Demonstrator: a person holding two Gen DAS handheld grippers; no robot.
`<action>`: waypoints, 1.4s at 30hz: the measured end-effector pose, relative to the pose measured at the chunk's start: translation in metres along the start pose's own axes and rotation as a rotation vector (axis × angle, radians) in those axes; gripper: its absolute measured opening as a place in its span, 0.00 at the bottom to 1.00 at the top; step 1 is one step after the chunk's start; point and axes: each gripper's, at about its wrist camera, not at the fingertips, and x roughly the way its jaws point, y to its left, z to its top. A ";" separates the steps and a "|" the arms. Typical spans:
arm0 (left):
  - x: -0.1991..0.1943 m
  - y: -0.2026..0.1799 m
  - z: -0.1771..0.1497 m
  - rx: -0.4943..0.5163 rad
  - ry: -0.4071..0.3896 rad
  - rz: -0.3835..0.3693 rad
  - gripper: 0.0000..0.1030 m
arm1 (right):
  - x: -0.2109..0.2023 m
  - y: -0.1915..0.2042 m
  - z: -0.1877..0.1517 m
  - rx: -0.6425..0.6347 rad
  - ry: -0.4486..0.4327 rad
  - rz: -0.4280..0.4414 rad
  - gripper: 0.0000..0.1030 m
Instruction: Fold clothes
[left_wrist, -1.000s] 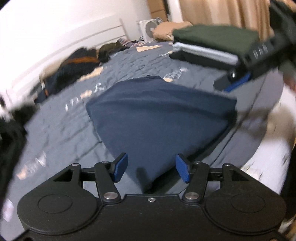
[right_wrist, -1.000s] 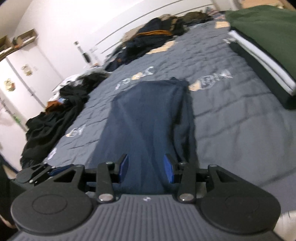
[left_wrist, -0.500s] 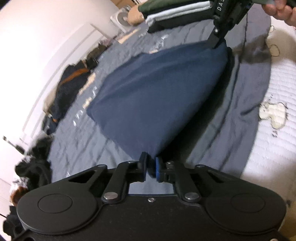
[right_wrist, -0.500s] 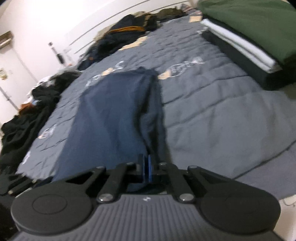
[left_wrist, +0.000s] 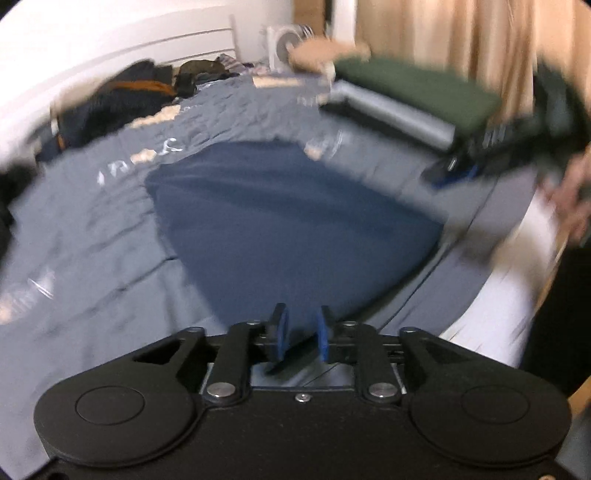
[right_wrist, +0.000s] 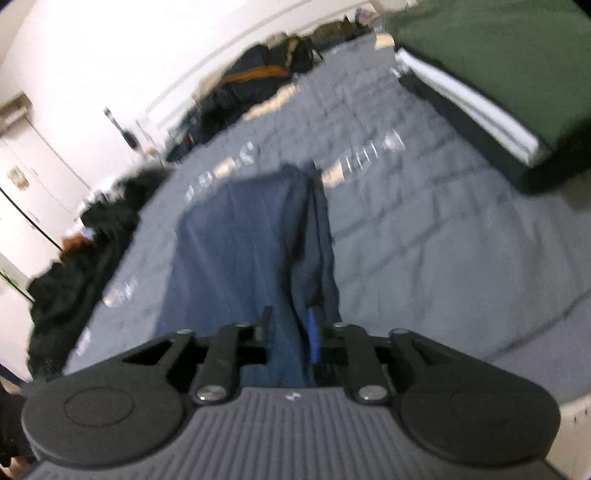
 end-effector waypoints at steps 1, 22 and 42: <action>-0.003 0.004 0.003 -0.051 -0.023 -0.036 0.33 | 0.001 0.000 0.006 -0.004 -0.007 0.011 0.34; 0.013 0.053 0.019 -0.420 -0.115 -0.165 0.42 | 0.095 -0.018 0.103 -0.117 -0.023 0.102 0.40; 0.017 0.058 0.018 -0.444 -0.096 -0.177 0.42 | 0.157 -0.032 0.125 -0.113 0.007 0.086 0.40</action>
